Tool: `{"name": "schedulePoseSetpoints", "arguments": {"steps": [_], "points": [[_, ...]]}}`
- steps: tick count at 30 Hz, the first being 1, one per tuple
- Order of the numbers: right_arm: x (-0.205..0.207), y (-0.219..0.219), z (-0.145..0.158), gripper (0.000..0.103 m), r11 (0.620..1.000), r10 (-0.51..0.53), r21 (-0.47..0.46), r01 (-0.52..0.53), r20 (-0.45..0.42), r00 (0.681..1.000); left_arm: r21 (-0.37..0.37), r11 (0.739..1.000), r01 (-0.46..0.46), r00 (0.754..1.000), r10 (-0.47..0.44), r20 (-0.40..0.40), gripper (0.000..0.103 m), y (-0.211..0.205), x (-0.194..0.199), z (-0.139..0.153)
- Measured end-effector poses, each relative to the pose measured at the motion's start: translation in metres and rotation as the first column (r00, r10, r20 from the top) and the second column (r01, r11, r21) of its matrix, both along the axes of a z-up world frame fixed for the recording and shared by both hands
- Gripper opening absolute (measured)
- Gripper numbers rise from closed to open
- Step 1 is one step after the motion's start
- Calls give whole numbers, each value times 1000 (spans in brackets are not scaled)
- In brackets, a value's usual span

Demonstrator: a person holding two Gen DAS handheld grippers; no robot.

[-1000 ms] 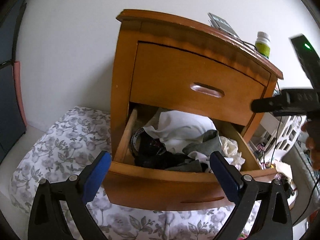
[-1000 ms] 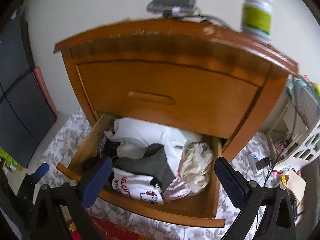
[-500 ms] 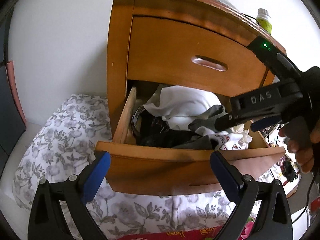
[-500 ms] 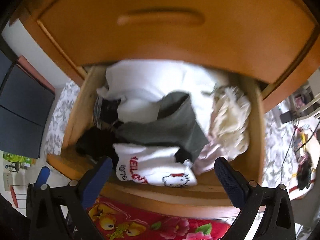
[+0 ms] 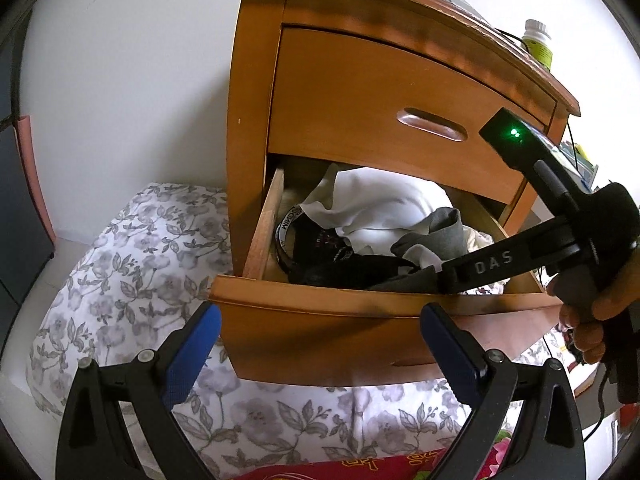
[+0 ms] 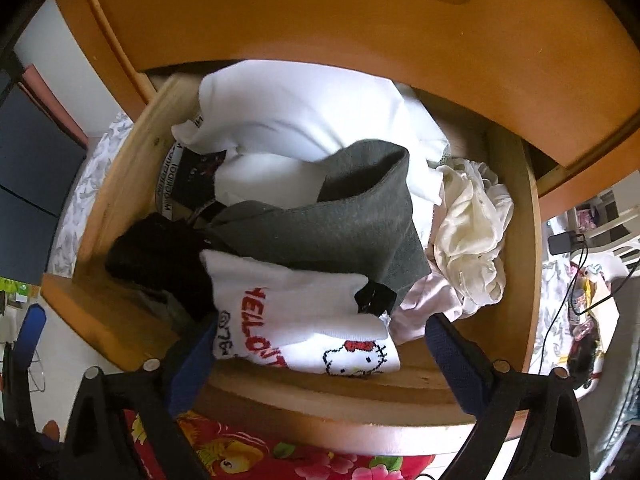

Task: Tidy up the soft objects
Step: 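Move the right tool over the open drawer toward the Hello Kitty sock, then grasp the white Hello Kitty sock with the right gripper and lift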

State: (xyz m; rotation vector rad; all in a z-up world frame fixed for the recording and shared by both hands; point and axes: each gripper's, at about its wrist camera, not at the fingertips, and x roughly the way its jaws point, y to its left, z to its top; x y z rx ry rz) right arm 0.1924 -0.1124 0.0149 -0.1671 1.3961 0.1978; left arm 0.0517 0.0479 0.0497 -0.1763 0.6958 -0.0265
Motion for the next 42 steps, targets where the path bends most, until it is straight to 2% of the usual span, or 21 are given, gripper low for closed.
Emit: {"name": "schedulePoseSetpoints", "arguments": {"steps": [4,9,15,21,28,31,39,42], "points": [[2,-1,0,86,1000,2,17,-2,9,1000,1,1000,-2,1000,2,0,100,-1,0,0],[3,-6,6,62,999,17,26,-18,43,999,-3,1000,-5,1000,5,0,99,1,0,0],[4,-20,14,44,1000,8,29,-10,78,997,-4,1000,-3,1000,3,-3,99,1,-1,0],[0,-35,23,36,998,7,54,-12,89,996,-1,1000,1,1000,-1,-4,99,1,-1,0],[-8,-50,37,36,995,-7,104,-3,92,996,4,1000,4,1000,-4,-8,99,0,-1,-1],[-9,-53,43,36,996,-8,93,-2,107,994,7,1000,6,1000,-6,-11,99,-1,-1,-1],[-8,-50,31,36,997,-14,78,7,87,996,10,1000,15,1000,-15,-13,99,-1,-1,-1],[-6,-45,26,30,998,-9,55,4,90,996,7,1000,18,1000,-17,-13,99,-1,-1,-2]]}}
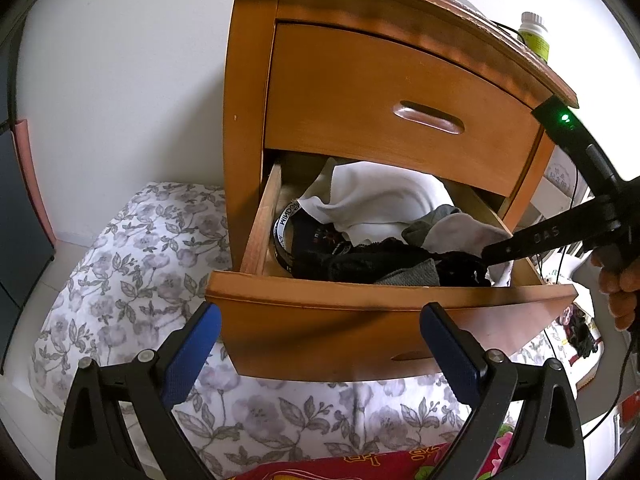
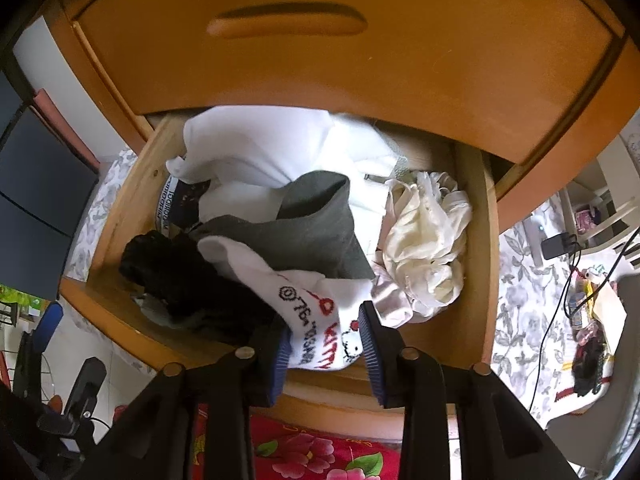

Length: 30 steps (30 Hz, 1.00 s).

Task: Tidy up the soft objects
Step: 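Grasp the white Hello Kitty sock with the right gripper and lift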

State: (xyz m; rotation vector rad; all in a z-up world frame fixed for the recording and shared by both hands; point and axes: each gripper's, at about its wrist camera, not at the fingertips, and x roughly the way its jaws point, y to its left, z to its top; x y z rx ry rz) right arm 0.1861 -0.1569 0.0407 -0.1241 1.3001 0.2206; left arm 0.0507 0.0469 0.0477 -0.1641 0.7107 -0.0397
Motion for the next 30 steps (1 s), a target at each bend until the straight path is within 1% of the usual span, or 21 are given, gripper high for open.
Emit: {"name": "schedulePoseSetpoints", "arguments": {"steps": [1,3,5,11,16,20,24,30], "points": [[1,2,-2,27,1000,2,-11,-2,5,1000,-2,1000,1,1000,-1,0,99,0,0,0],[1,5,-6,16,1000,9,-28,-8,7,1000,-6,1000,6,1000,-6,0,99,0,0,0],[2,6,-8,11,999,8,-35,-7,14,1000,-7,1000,10,1000,-10,-1,99,-1,0,0],[0,-1,3,7,999,-9,-50,12,78,997,-13,1000,10,1000,-10,4,99,-1,-1,2],[-3,-5,18,6,998,-1,-62,10,134,991,-23,1000,7,1000,-6,19,99,-2,-3,7],[-5,-10,31,6,998,-17,-59,27,170,985,-33,999,12,999,-10,37,99,-3,-6,12],[-7,-15,50,6,996,-30,-69,48,234,972,-36,999,18,999,-16,48,99,-6,-9,17],[-16,-28,93,6,995,-61,-48,83,346,936,-41,999,21,998,-18,64,99,-8,-14,23]]}}
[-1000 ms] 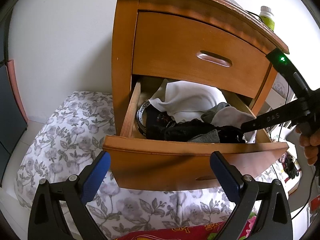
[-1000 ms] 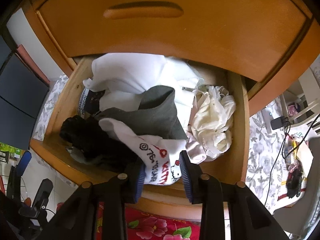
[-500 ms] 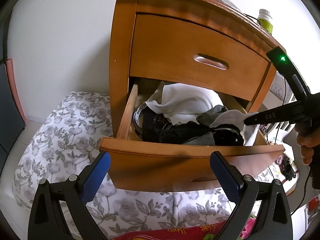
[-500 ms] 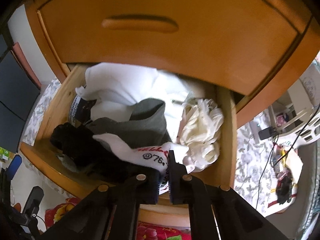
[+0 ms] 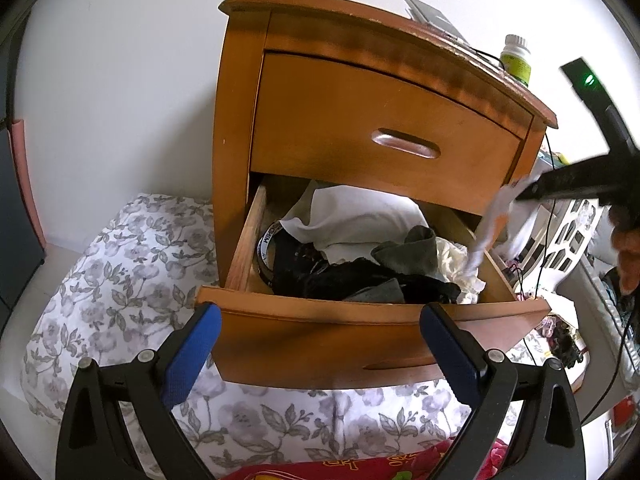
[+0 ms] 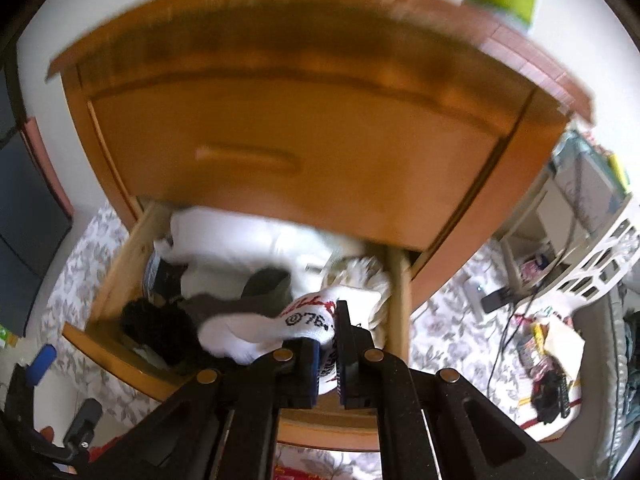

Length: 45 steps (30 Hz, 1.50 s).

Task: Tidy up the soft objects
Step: 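Grasp the white Hello Kitty sock with the right gripper and lift, then carry the sock out of the drawer and lower it onto the bedsheet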

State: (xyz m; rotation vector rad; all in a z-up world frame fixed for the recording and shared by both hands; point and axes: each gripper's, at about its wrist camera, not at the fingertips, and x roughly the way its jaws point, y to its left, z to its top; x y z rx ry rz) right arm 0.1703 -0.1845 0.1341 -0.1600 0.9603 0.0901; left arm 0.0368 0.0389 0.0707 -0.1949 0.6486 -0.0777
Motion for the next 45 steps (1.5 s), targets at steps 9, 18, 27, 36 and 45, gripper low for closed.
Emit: {"name": "schedulePoseSetpoints", "arguments": {"steps": [9,18,27,36,45], "points": [[-32,-4,51,6,999,28,27,-32,139,990,-8,1000,20,1000,-20,18,99,-3,-8,8],[-66,-1,70,6,993,88,67,-102,179,980,-14,1000,23,999,-22,33,99,-10,-15,15],[-108,1,99,6,982,150,77,-172,231,961,2,999,41,999,-41,34,99,-15,-19,18],[-142,4,110,6,972,203,75,-225,226,953,19,999,42,998,-43,37,99,-14,-25,24],[-145,24,61,6,963,263,34,-266,83,961,21,999,28,999,-28,17,99,-6,-25,20]]}}
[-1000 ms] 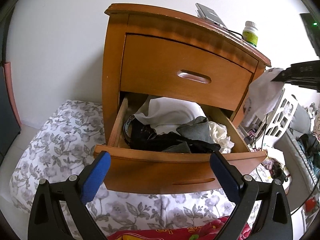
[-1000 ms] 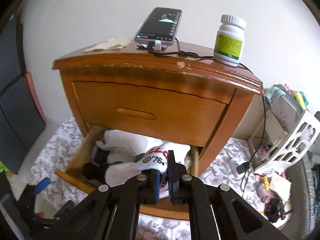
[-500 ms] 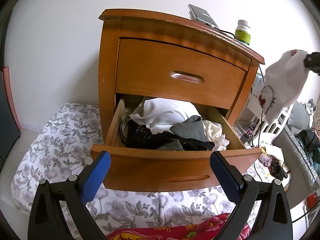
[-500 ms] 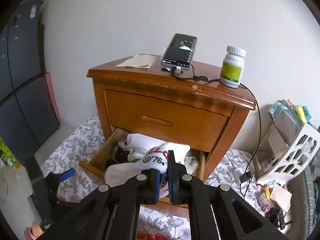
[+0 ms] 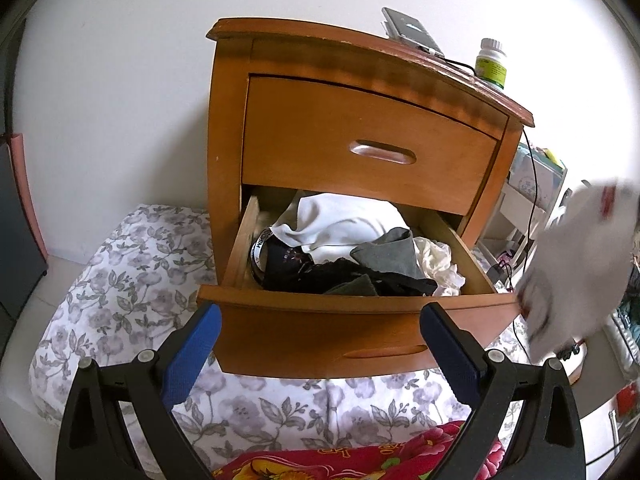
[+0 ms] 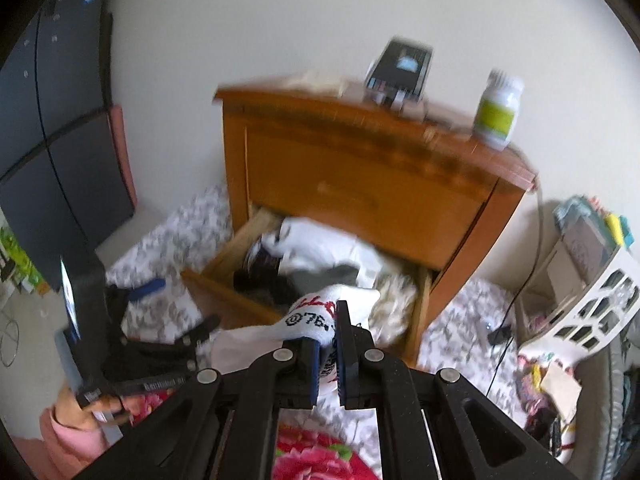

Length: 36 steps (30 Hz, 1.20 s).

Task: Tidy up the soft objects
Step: 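Carry the sock out of the drawer and lower it onto the bedsheet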

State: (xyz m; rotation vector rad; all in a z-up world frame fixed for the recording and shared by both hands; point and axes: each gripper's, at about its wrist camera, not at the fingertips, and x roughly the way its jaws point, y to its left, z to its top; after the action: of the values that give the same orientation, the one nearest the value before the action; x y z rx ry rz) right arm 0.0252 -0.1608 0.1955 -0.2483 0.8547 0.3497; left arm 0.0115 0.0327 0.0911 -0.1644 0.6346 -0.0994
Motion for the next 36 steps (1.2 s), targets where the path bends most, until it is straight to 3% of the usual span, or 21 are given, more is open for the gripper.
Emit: {"name": "schedulePoseSetpoints", "arguments": {"steps": [7,18,23,36], "points": [[11,12,-69,6,1000,-2,-29,-3,-152,988,1,1000,-23,999,23,-31,99,9,4,-8],[35,21,-165,6,996,-62,-78,37,-350,935,-3,999,-49,997,48,-63,99,19,9,-17],[45,21,-191,8,994,-95,-85,66,-400,911,-4,999,-50,996,50,-70,100,20,11,-20],[45,35,-225,9,991,-112,-118,65,-456,883,14,999,-31,995,32,-90,100,15,14,-25]]}}
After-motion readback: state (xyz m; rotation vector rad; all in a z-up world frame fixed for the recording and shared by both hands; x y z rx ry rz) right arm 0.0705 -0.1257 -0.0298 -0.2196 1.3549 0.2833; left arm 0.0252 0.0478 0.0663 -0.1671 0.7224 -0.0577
